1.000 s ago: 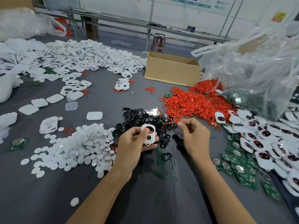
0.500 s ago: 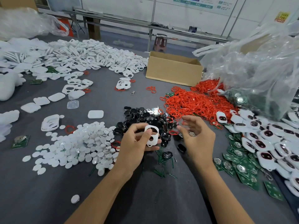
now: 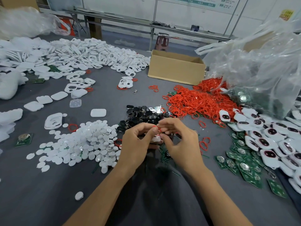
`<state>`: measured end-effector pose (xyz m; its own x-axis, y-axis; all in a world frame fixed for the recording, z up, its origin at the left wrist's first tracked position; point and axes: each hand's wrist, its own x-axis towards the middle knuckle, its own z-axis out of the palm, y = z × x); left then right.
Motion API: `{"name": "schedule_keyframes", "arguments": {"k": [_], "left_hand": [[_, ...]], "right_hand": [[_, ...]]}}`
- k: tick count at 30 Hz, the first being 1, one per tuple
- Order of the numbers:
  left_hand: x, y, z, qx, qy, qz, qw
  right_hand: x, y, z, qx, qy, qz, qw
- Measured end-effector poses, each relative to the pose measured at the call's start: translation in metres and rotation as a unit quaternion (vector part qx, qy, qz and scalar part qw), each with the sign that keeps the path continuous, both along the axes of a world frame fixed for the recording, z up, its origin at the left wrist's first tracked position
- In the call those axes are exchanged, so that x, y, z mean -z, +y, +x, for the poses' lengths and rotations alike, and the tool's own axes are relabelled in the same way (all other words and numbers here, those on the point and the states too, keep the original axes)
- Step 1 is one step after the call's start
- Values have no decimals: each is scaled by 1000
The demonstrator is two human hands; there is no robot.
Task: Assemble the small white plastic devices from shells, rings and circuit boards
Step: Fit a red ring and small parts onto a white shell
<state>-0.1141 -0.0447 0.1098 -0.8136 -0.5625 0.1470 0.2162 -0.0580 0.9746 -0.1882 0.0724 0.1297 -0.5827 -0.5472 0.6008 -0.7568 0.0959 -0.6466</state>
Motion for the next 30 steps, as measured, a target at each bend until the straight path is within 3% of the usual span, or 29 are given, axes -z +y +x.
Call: {"name": "schedule_keyframes", "arguments": {"k": [4,10,15,21,30], "left_hand": [[-1,-1,-1,-7,18,-19,1000],[1,-2,0,-3,16,-27,1000],[-3,1,2,22,26,39,999],[-9,2,4,45,47,114,991],[-6,1,4,38,35,74,996]], "right_hand": [[-1,-2,3,-39,-122,-71,989],[-3,-4,7,-45,-151,-74,985],[-4,-3,7,-37,-163,-99,981],[-5,-5,6,-84,-255,-157,951],[-7,0,2,-48,-216,-99,970]]}}
